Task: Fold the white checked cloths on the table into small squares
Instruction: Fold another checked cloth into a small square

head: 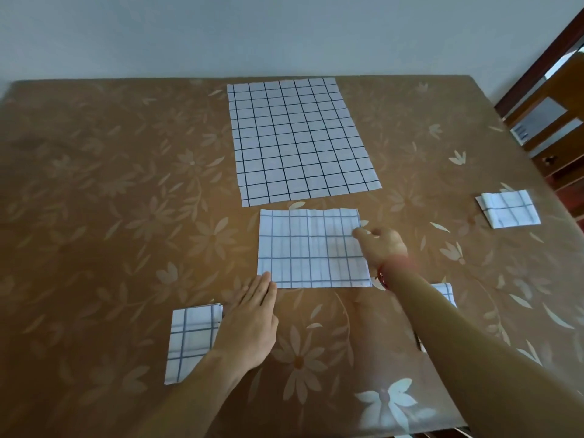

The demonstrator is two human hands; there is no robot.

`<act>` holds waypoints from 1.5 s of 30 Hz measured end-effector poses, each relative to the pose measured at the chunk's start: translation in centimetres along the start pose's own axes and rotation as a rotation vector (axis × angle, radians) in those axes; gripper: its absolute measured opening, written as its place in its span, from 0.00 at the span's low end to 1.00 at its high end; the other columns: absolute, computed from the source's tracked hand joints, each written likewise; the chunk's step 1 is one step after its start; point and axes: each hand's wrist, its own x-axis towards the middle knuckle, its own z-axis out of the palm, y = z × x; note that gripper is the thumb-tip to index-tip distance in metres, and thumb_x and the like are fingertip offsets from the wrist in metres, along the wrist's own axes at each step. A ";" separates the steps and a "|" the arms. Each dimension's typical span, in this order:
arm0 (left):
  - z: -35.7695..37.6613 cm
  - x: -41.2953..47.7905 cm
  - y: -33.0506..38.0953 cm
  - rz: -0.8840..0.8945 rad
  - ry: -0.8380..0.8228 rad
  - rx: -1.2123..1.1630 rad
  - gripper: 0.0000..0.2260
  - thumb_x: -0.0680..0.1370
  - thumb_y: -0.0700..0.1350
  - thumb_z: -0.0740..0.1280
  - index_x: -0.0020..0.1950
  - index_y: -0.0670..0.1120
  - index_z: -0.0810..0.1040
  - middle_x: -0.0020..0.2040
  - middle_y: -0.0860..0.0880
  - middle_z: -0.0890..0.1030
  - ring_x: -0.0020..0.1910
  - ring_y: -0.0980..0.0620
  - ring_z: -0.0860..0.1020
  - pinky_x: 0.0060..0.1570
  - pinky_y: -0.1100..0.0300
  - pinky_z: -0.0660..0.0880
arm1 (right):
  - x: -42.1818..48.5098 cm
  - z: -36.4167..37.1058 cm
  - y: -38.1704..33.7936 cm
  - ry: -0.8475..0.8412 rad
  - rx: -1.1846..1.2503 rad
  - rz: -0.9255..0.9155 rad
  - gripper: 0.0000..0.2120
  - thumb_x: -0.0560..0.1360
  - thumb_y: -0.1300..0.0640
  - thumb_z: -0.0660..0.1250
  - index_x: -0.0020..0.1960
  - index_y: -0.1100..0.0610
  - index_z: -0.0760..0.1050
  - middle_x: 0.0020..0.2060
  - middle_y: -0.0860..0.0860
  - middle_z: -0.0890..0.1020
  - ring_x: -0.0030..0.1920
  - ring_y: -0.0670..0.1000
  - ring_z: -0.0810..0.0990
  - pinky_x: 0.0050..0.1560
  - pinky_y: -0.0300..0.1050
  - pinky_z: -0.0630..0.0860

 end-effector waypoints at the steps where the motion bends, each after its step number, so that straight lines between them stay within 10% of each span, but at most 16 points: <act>1: 0.0 0.0 0.0 0.003 0.002 -0.003 0.40 0.69 0.53 0.26 0.79 0.44 0.45 0.79 0.48 0.39 0.76 0.55 0.35 0.72 0.58 0.31 | 0.2 0.1 -0.2 -0.007 0.001 0.012 0.19 0.69 0.43 0.64 0.50 0.56 0.78 0.42 0.52 0.80 0.41 0.53 0.77 0.36 0.42 0.70; 19: -0.5 -0.2 0.3 -0.001 0.010 -0.088 0.29 0.79 0.52 0.36 0.80 0.43 0.48 0.80 0.48 0.42 0.77 0.55 0.37 0.71 0.60 0.32 | 1.1 0.1 -1.5 -0.082 0.117 0.009 0.05 0.71 0.58 0.71 0.38 0.58 0.79 0.32 0.50 0.79 0.35 0.52 0.77 0.43 0.48 0.79; 29: -3.1 0.6 0.5 -0.202 0.148 -0.546 0.25 0.81 0.42 0.60 0.78 0.49 0.59 0.77 0.55 0.59 0.77 0.56 0.55 0.72 0.61 0.54 | -0.3 -1.0 0.5 0.021 0.262 0.055 0.03 0.70 0.61 0.71 0.40 0.55 0.79 0.37 0.50 0.81 0.37 0.50 0.80 0.38 0.41 0.75; 36: -2.5 1.4 1.6 -0.042 0.248 -0.420 0.25 0.79 0.45 0.62 0.76 0.46 0.63 0.76 0.52 0.63 0.75 0.56 0.58 0.74 0.60 0.55 | -3.1 -1.3 2.1 0.133 0.607 0.215 0.08 0.68 0.63 0.71 0.33 0.57 0.75 0.30 0.54 0.77 0.30 0.53 0.75 0.28 0.40 0.72; 41: -1.0 0.9 3.9 0.091 0.288 -0.245 0.25 0.78 0.46 0.67 0.74 0.44 0.67 0.74 0.49 0.68 0.73 0.52 0.65 0.68 0.63 0.60 | -5.9 0.3 4.1 0.056 0.822 0.377 0.09 0.62 0.63 0.70 0.41 0.67 0.78 0.35 0.59 0.81 0.38 0.58 0.81 0.44 0.61 0.80; 45: -0.4 0.8 4.8 0.082 0.290 -0.231 0.25 0.79 0.49 0.66 0.74 0.45 0.67 0.70 0.46 0.70 0.68 0.47 0.69 0.62 0.55 0.71 | -7.9 1.5 4.7 0.045 0.917 0.440 0.04 0.64 0.65 0.70 0.39 0.64 0.79 0.37 0.60 0.83 0.39 0.59 0.82 0.45 0.58 0.80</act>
